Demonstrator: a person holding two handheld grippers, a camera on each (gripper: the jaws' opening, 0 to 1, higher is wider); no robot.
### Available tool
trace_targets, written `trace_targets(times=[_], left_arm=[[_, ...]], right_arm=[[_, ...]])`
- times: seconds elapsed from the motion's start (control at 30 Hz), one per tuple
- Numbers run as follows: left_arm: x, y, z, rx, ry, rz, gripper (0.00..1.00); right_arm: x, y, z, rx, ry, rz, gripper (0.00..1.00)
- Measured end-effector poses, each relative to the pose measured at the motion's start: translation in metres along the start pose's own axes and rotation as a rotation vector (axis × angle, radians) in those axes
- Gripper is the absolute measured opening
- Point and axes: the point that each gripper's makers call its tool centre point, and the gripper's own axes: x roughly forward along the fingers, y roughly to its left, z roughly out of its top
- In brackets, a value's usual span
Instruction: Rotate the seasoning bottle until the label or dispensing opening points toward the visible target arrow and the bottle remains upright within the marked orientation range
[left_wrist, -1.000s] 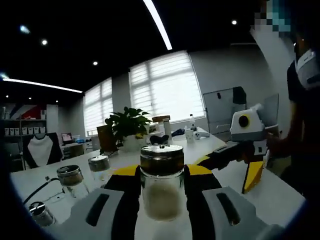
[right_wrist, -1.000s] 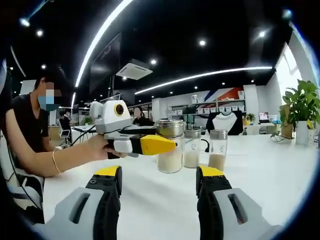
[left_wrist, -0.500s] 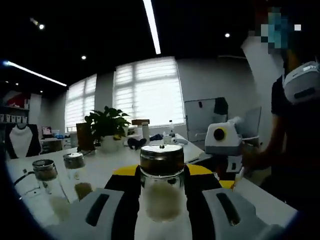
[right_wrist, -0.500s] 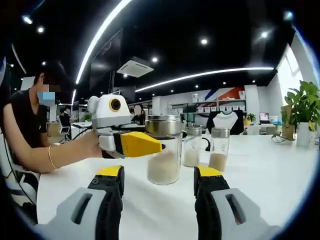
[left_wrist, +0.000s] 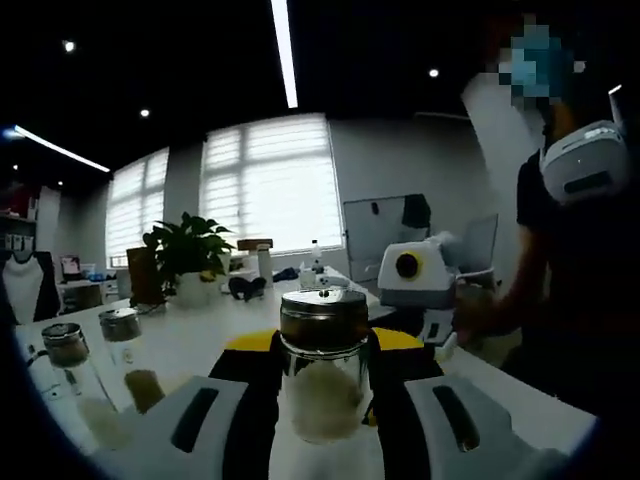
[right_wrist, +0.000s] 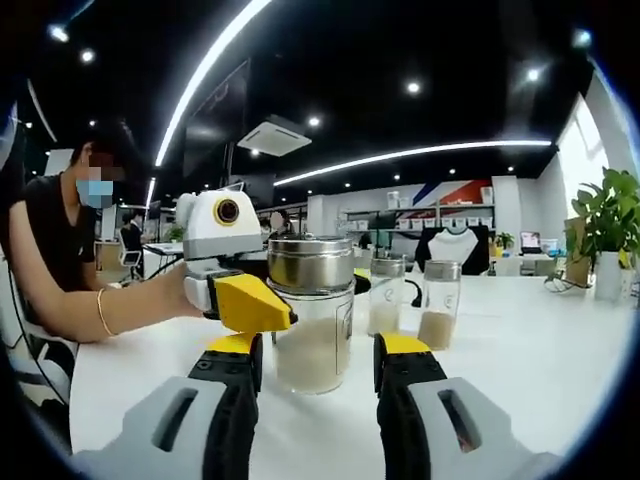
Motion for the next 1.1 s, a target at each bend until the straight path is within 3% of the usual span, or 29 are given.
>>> trace_targets(times=[0.13,0.63,0.9,1.1], left_arm=[[0.001,-0.01,0.007,-0.038,-0.047,-0.055,0.36],[-0.005,-0.018,0.007,-0.064,-0.069,-0.138,0.36],[-0.007,-0.011,0.005,-0.07,-0.068,-0.117,0.36],[-0.007,0.004,0.004,-0.084,-0.068,-0.043,0.36]], right_arm=[[-0.001,0.003,0.003,-0.01,-0.01,0.014,0.42],[-0.004,0.027,0.007,-0.076,-0.042,0.104,0.32],[0.0,0.023,0.007,-0.046,-0.075,0.078,0.31],[0.009,0.011,0.006,-0.015,-0.085,-0.003,0.31]])
